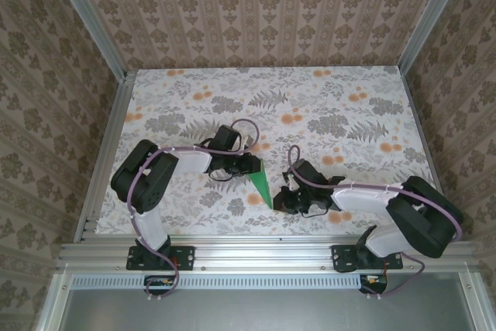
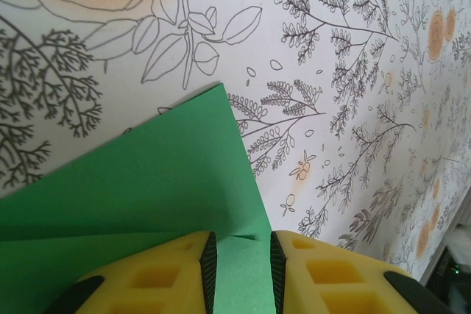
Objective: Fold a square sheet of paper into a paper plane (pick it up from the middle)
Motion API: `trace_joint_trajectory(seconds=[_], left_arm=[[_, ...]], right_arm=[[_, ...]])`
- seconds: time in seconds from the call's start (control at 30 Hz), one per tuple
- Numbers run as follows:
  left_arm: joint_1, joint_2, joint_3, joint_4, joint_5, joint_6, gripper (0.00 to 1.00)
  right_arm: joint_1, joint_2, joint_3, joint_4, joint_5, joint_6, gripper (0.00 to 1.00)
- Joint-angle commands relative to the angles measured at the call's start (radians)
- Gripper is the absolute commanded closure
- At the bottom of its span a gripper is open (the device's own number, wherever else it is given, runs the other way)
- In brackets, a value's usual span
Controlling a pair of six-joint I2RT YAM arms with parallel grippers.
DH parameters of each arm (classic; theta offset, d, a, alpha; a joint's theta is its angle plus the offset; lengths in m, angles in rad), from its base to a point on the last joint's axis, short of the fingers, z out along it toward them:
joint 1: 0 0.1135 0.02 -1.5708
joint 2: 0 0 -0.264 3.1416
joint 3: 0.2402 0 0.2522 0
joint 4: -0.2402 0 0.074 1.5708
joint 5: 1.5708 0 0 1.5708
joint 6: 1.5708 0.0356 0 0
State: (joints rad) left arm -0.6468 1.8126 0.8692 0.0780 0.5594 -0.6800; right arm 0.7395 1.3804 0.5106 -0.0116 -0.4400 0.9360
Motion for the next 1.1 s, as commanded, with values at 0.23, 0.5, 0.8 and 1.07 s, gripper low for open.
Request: trace_joint_trajectory(seconds=[0.23,0.5,0.8,1.07], left_arm=[[-0.008,0.025,0.041,-0.072,-0.033,0.010,0.71],[-0.008,0.006,0.073,-0.095,-0.009,0.035,0.68],[0.035,-0.146,0.127,-0.174,0.031,0.075,0.54],[-0.019,-0.217,-0.043,-0.024,0.006,-0.045,0.59]], right_arm=[[-0.001,0.183,0.191,0.063,-0.010,-0.009,0.89],[-0.005,0.328,0.175,0.082,-0.013,-0.017,0.93],[-0.005,0.332,0.136,0.025,0.003,-0.039,0.96],[-0.005,0.334,0.140,0.082,0.006,0.003,0.96]])
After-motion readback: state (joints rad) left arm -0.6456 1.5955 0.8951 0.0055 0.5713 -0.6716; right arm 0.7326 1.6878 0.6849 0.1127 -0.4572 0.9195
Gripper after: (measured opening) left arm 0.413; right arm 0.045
